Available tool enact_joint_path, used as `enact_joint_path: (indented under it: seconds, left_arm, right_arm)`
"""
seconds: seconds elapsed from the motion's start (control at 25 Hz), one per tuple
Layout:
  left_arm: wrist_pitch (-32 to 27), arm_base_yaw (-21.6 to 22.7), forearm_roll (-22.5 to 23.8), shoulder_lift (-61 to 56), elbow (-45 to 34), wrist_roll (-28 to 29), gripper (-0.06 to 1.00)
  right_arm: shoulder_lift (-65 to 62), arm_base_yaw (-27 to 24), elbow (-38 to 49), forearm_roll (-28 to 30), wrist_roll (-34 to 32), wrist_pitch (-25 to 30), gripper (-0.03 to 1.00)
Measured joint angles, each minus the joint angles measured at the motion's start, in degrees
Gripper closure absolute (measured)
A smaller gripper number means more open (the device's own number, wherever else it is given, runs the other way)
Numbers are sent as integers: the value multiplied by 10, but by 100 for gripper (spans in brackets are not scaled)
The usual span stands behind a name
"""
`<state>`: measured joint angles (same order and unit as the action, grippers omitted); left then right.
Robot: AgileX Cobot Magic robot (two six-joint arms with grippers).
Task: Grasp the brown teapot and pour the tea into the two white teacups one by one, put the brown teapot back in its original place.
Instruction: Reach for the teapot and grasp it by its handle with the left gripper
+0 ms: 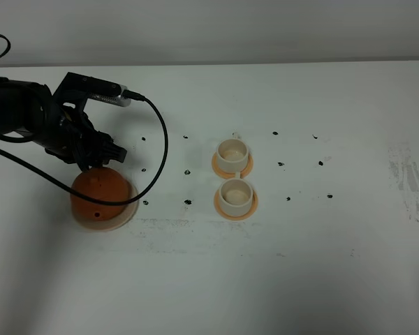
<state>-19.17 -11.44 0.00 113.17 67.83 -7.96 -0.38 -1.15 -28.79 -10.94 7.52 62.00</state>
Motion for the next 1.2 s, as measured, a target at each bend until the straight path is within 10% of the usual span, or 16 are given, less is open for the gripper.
enact_joint_path:
  seconds: [1.2]
  left_arm:
    - [-95, 8, 105, -34, 0, -23, 43]
  right_arm:
    - [0, 0, 0, 0, 0, 0, 54]
